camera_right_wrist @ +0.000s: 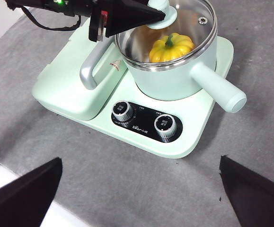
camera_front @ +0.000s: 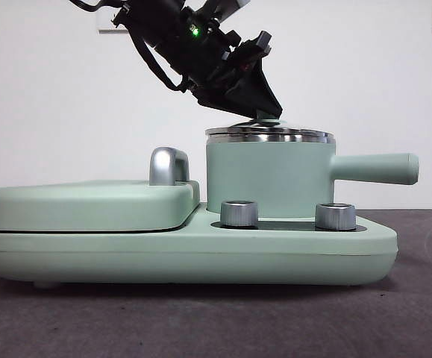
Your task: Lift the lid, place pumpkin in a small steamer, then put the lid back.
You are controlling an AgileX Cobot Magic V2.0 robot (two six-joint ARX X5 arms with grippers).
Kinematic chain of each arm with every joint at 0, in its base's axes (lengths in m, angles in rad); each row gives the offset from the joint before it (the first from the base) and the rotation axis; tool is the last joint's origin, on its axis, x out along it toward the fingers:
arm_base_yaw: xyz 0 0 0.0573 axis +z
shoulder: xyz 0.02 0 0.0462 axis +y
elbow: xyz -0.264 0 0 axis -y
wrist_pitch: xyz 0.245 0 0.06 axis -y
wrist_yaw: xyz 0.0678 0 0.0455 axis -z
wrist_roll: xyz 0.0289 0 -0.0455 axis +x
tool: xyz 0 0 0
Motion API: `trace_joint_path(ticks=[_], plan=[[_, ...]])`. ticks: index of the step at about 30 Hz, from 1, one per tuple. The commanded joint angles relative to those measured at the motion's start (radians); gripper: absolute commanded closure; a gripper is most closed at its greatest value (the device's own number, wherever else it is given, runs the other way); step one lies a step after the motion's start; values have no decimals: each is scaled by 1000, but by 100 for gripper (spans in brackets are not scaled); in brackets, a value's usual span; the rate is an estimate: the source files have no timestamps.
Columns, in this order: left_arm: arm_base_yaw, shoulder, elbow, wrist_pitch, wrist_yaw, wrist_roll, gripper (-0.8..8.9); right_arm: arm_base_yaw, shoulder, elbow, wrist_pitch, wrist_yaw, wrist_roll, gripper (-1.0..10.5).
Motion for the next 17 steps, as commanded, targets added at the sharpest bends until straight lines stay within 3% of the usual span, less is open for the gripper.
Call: trace_joint_path(ticks=[1,4,13,15,17], plan=[[3,34,17,0,64,-4,800,6,2,7,11,-16,11,411],[11,34,17,3,116,-4,800,6,2,7,11,-19,11,411],[25,34,17,2,102,-1,796,6,2,7,10,-19,13,411],[25,34,17,2,99,-1,773,6,2,7,10,-19,13,411],[25,34,16,3,99,-2,689,6,2,7,10,-19,13,410]])
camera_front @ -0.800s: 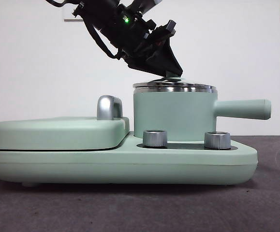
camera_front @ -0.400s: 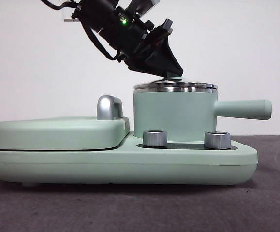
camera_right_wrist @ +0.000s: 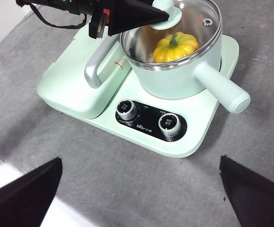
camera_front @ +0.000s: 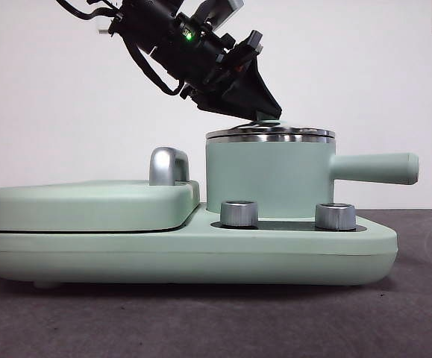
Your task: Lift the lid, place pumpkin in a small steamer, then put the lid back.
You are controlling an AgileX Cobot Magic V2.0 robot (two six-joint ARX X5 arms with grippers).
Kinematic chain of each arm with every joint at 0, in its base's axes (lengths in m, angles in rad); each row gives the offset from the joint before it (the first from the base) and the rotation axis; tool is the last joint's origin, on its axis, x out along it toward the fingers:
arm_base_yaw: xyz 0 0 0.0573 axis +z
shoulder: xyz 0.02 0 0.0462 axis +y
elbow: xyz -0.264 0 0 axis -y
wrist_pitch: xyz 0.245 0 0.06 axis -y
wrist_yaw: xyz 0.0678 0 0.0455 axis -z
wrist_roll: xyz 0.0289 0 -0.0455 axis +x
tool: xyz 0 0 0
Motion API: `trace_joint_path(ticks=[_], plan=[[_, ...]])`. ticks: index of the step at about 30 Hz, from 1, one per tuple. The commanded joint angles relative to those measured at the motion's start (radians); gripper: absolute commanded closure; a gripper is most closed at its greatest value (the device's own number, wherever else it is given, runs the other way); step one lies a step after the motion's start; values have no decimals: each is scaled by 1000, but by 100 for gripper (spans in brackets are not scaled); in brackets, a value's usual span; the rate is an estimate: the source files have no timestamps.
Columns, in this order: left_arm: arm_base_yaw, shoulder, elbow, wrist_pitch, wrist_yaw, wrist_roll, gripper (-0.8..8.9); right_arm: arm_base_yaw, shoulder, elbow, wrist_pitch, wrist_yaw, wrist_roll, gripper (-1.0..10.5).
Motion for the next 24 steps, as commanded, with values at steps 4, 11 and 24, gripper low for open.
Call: trace_joint_path(ticks=[4,11,24], plan=[[-5,17,17,16,3,-14,373,6,2,7,10,-1,12,411],[-5,-76,50,-13,-1,-55,278,6,2,7,10,-1,12,411],[-5,-496,78,-663,0,-164,287,6,2,7,11,-68,-2,411]])
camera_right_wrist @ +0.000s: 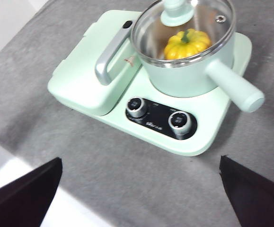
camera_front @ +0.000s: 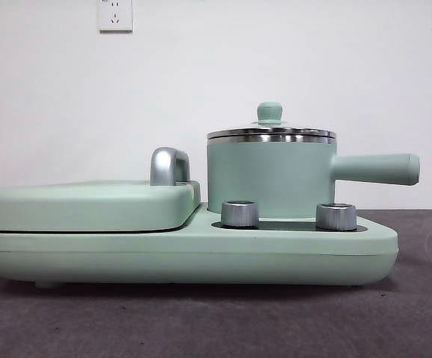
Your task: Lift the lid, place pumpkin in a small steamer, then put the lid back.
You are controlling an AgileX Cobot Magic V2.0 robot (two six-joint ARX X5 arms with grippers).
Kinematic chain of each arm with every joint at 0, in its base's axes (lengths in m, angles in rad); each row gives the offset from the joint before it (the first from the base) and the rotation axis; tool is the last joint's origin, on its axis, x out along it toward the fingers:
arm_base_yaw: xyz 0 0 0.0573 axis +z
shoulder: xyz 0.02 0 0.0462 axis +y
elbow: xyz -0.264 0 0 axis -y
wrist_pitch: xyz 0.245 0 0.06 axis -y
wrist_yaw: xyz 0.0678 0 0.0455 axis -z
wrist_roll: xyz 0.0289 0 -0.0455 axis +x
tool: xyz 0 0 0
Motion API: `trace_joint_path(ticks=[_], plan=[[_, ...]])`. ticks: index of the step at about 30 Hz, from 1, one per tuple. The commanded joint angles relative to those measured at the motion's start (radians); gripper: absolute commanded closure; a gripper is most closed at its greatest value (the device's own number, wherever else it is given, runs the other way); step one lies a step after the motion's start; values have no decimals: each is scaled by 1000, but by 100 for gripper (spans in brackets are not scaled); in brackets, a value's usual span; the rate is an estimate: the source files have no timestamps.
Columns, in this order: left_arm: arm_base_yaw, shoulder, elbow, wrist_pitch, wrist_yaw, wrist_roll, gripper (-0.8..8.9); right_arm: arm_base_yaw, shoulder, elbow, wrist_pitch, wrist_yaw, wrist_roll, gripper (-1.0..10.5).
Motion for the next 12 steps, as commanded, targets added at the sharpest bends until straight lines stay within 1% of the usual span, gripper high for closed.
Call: trace_joint_path(ticks=[1,5,7,9,12], plan=[[-5,-68,15,-216,0,-29,293,6,2,7,11,-31,-9,410],[-6,-159,15,-490,0,-35,347,6,3,7,16,-56,-27,410],[-7,-198,14,-605,0,-34,354,6,3,7,30,-72,-27,410],[-7,-236,13,-668,0,-34,354,6,3,7,51,-89,-27,410],[-7,-304,11,-706,0,-55,354,6,3,7,83,-111,-28,410]])
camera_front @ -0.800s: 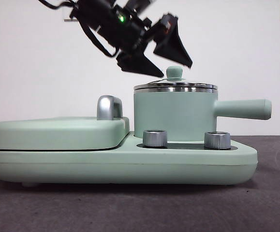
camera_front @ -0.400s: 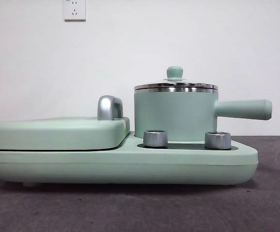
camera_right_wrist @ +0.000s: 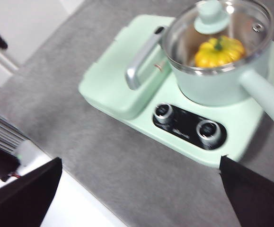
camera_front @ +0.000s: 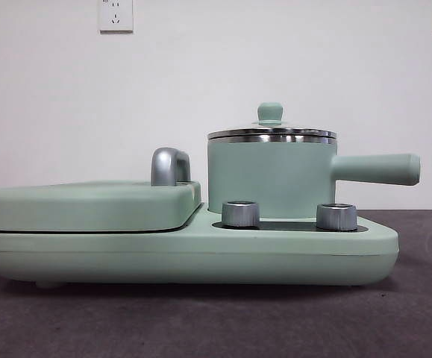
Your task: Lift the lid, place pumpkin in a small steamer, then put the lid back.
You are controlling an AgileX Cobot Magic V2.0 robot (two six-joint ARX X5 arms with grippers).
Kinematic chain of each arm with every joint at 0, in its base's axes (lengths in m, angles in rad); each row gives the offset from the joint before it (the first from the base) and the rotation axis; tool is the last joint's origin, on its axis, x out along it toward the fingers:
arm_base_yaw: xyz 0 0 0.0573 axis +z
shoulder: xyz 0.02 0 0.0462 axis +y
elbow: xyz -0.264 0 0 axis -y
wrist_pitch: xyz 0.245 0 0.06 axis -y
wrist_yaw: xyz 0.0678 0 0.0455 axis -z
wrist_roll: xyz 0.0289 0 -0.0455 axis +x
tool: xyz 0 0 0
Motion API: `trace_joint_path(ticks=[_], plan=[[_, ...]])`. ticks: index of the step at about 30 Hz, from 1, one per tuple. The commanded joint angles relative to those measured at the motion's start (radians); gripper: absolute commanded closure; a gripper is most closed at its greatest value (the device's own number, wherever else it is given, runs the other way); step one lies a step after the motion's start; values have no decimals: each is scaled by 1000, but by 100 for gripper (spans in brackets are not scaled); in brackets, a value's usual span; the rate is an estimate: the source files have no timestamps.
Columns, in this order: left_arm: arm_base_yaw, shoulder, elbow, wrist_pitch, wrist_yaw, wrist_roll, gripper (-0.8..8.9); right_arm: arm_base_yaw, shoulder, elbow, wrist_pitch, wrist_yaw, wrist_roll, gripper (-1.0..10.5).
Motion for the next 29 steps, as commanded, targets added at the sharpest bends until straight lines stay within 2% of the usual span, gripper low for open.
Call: trace_joint_path(ticks=[1,5,13,17,18,19,20,21,29], plan=[[-6,-59,12,-8,0,-32,354,6,3,7,35,-10,-15,410],[-6,-168,-19,23,-17,-72,354,6,3,7,61,-10,-15,410],[-6,-409,-211,259,-176,-169,354,6,3,7,67,-11,-15,410],[-6,-477,-314,349,-191,-201,373,6,3,7,67,-10,-14,411],[-6,-488,-335,362,-191,-210,455,6,3,7,67,-10,-14,455],[-6,-492,-349,365,-191,-211,601,6,3,7,67,-10,-14,632],[-6,-492,-356,364,-191,-206,761,6,3,7,67,-10,-21,865],[-6,-492,-362,363,-191,-200,792,6,3,7,67,-8,-37,935],[-6,-484,-364,359,-190,-219,798,6,3,7,67,-6,-36,936]])
